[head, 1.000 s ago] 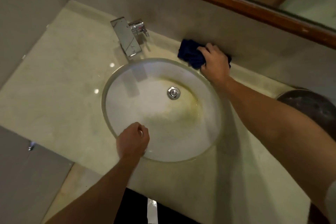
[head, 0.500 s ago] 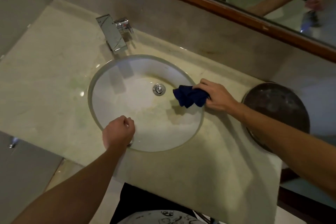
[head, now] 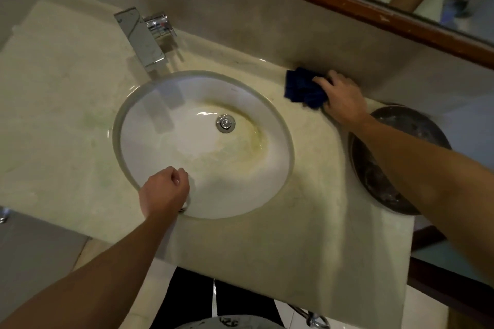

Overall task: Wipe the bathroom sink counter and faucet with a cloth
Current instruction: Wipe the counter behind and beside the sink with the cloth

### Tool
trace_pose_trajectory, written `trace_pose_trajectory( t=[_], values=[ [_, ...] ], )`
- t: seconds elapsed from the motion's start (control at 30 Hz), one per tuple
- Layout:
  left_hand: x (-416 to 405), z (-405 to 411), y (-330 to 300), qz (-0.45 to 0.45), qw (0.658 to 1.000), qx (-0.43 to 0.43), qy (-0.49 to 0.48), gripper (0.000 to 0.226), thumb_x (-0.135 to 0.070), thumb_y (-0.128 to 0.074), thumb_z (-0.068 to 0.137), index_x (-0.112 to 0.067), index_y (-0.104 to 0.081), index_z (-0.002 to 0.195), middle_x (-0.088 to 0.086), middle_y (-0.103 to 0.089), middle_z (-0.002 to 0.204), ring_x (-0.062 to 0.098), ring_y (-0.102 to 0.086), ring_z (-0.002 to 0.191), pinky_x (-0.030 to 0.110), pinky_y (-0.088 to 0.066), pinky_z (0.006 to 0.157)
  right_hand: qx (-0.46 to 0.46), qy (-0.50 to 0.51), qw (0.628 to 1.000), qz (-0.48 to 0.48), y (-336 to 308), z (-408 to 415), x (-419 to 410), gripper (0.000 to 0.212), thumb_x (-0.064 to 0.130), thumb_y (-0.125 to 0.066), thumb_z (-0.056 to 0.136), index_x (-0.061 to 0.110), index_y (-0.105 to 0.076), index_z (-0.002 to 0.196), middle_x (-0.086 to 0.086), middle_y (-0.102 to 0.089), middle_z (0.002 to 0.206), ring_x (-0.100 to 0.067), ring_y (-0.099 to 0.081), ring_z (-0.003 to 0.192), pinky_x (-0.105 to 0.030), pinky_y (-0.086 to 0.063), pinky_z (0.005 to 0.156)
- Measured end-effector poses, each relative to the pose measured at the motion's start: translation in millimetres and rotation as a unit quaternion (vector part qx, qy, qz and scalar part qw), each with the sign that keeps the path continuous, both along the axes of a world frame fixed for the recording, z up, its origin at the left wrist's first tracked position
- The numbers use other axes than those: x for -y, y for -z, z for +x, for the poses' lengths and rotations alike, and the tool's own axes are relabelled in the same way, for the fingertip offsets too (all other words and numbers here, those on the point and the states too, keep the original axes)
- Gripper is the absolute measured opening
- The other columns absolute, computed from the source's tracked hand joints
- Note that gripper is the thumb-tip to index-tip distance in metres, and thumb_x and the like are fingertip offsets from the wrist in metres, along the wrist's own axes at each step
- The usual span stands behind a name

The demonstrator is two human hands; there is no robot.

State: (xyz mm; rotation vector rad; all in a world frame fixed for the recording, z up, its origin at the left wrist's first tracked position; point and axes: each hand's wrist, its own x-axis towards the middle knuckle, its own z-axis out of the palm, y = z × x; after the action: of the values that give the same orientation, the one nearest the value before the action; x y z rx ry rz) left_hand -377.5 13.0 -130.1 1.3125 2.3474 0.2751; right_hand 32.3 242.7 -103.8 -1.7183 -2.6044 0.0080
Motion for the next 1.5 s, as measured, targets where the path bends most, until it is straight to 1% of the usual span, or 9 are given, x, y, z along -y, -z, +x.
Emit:
trace_pose_trajectory(
  t=[0.33,0.57,0.77,0.87,1.0,1.07,1.17,1.37,1.5],
  values=[
    [3,-4,6,0.008,0.999,0.013,0.030,0.044,-0.040,-0.043,0.096,-0.017,-0.047,0.058,-0.002,-0.050,0.051,0.020,-0.051,0.050,0.030,-0.043,0.054,-0.044,0.115,0.992,-0.039,-1,-24,70,0.053,0.030,-0.060,0.086,0.021,-0.052,0.137,-0.009,-0.055,0.113,-0.034,-0.061,0.088,-0.040,-0.051,0.067],
    [4,-6,-1,0.011,0.998,0.044,0.045,0.044,-0.041,-0.038,0.095,-0.015,-0.048,0.060,0.001,-0.053,0.055,0.027,-0.053,0.055,0.032,-0.046,0.060,-0.078,0.214,0.973,-0.024,-3,-65,196,0.053,0.025,-0.064,0.081,0.019,-0.057,0.132,-0.005,-0.055,0.105,-0.028,-0.060,0.077,-0.032,-0.044,0.057],
    [7,-6,-9,0.005,0.997,0.048,0.062,0.046,-0.039,-0.035,0.099,-0.014,-0.058,0.068,0.006,-0.057,0.062,0.033,-0.056,0.063,0.038,-0.051,0.068,-0.140,0.420,0.895,-0.049,1,-185,280,0.054,0.013,-0.065,0.078,0.019,-0.057,0.130,-0.005,-0.055,0.107,-0.028,-0.058,0.076,-0.032,-0.040,0.061],
    [10,-9,-6,0.024,0.996,0.051,0.072,0.049,-0.033,-0.031,0.102,-0.009,-0.058,0.069,0.008,-0.056,0.062,0.033,-0.055,0.060,0.037,-0.048,0.064,-0.248,0.382,0.884,-0.105,-4,-260,277,0.039,0.014,-0.060,0.083,0.019,-0.062,0.122,-0.002,-0.059,0.108,-0.025,-0.060,0.083,-0.033,-0.040,0.066],
    [15,-13,-6,0.045,0.993,0.065,0.083,0.050,-0.030,-0.030,0.103,-0.008,-0.052,0.064,0.010,-0.054,0.057,0.032,-0.055,0.055,0.038,-0.046,0.060,-0.460,0.376,0.787,-0.166,-20,-290,256,0.024,0.018,-0.061,0.085,0.021,-0.067,0.108,0.002,-0.067,0.103,-0.016,-0.062,0.089,-0.033,-0.050,0.077],
    [15,-13,-6,0.043,0.994,0.065,0.082,0.050,-0.030,-0.029,0.103,-0.008,-0.051,0.064,0.010,-0.054,0.056,0.033,-0.055,0.055,0.039,-0.049,0.061,-0.491,0.381,0.773,-0.126,-33,-269,248,0.015,0.019,-0.059,0.082,0.023,-0.065,0.096,0.001,-0.067,0.093,-0.016,-0.060,0.084,-0.029,-0.047,0.072],
    [11,-11,-7,0.028,0.994,0.060,0.086,0.049,-0.032,-0.029,0.102,-0.010,-0.052,0.065,0.008,-0.053,0.057,0.034,-0.055,0.057,0.039,-0.050,0.064,-0.465,0.399,0.789,-0.046,-51,-208,234,0.013,0.011,-0.062,0.088,0.020,-0.063,0.098,-0.002,-0.067,0.095,-0.015,-0.060,0.084,-0.027,-0.041,0.067],
    [6,-9,-6,0.005,0.994,0.046,0.097,0.049,-0.036,-0.032,0.101,-0.011,-0.054,0.065,0.006,-0.055,0.059,0.031,-0.054,0.057,0.039,-0.049,0.065,-0.205,0.380,0.902,0.006,-44,-94,229,0.044,0.004,-0.060,0.079,0.011,-0.064,0.122,-0.007,-0.060,0.109,-0.024,-0.058,0.090,-0.033,-0.043,0.071],
    [3,-8,-7,-0.011,0.994,0.040,0.102,0.048,-0.039,-0.032,0.100,-0.015,-0.054,0.065,0.004,-0.056,0.059,0.028,-0.055,0.058,0.037,-0.048,0.065,-0.153,0.422,0.892,-0.047,-20,-96,263,0.046,0.008,-0.062,0.080,0.014,-0.058,0.126,-0.008,-0.059,0.114,-0.032,-0.061,0.091,-0.035,-0.042,0.069]
  ],
)
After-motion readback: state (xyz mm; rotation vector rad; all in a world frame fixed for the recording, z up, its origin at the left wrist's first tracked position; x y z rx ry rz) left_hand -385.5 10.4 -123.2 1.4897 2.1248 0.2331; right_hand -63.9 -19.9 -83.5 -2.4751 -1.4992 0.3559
